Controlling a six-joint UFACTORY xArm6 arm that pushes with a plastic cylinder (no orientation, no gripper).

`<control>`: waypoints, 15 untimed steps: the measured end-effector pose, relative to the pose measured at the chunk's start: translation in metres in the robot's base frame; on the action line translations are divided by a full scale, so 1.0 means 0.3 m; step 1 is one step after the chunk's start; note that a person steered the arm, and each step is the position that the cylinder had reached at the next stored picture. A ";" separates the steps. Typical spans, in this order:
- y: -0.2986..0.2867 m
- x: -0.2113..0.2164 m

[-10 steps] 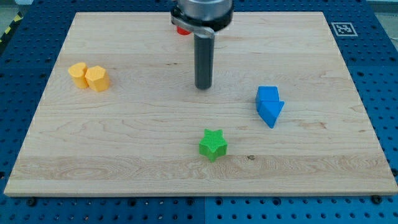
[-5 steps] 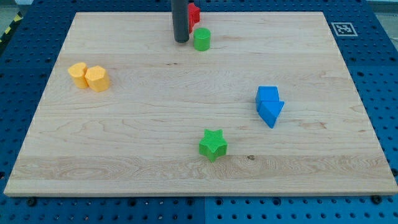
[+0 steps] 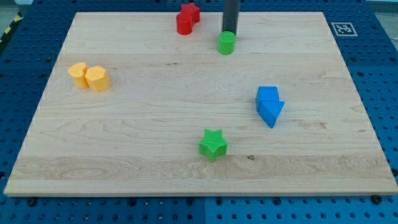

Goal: Place the green circle to the top left of the green star

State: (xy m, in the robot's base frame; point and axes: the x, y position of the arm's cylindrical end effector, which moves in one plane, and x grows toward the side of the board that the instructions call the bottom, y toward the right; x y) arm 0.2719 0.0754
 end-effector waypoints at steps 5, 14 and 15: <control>-0.108 0.305; -0.422 0.801; -0.422 0.827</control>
State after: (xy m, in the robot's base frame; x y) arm 0.5198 -0.0513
